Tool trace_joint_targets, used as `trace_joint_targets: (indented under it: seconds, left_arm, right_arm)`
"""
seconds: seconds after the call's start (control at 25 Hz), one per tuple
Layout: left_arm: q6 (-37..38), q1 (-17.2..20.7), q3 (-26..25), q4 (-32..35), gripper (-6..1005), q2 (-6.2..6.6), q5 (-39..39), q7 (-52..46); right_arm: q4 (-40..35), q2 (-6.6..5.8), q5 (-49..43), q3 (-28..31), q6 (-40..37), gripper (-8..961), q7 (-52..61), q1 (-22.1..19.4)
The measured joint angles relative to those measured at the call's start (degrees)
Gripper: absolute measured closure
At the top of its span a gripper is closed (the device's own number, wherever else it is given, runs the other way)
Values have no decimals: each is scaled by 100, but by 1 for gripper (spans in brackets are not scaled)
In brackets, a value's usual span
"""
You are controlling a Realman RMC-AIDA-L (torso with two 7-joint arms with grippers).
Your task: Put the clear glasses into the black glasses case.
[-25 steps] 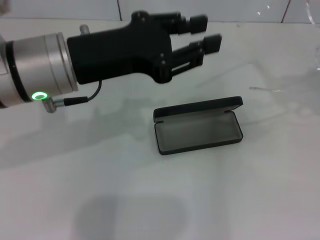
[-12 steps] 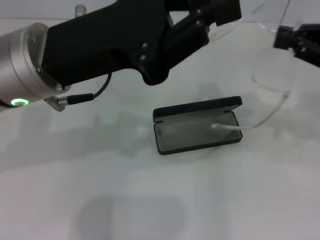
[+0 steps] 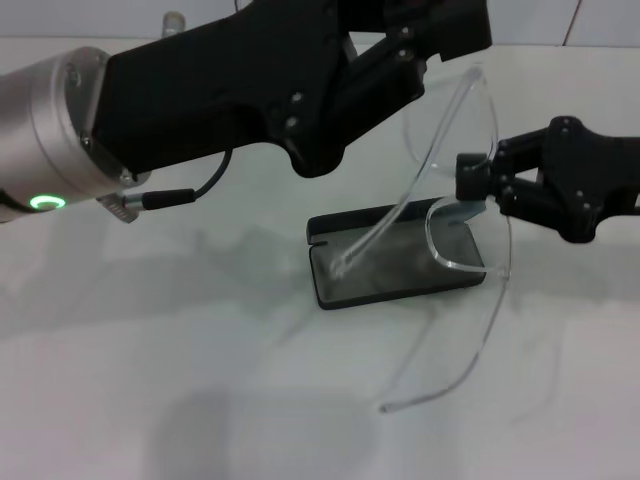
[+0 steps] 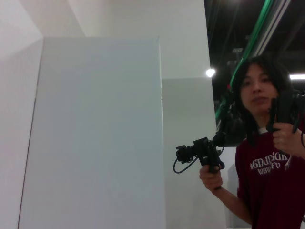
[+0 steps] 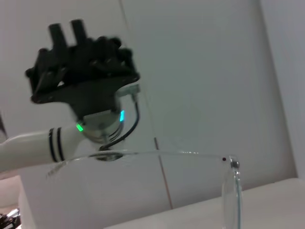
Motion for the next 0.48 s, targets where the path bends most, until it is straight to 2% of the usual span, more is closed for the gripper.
trace_joint_targets:
  seconds: [0.32, 0.48]
  left_arm:
    - [3, -462, -179, -810, 911, 12, 395, 42]
    - [6, -544, -179, -1088, 917, 5, 503, 132]
  right_arm:
    - [22, 33, 136, 22, -234, 852, -95, 24]
    - [29, 33, 331, 41, -314, 852, -98, 6]
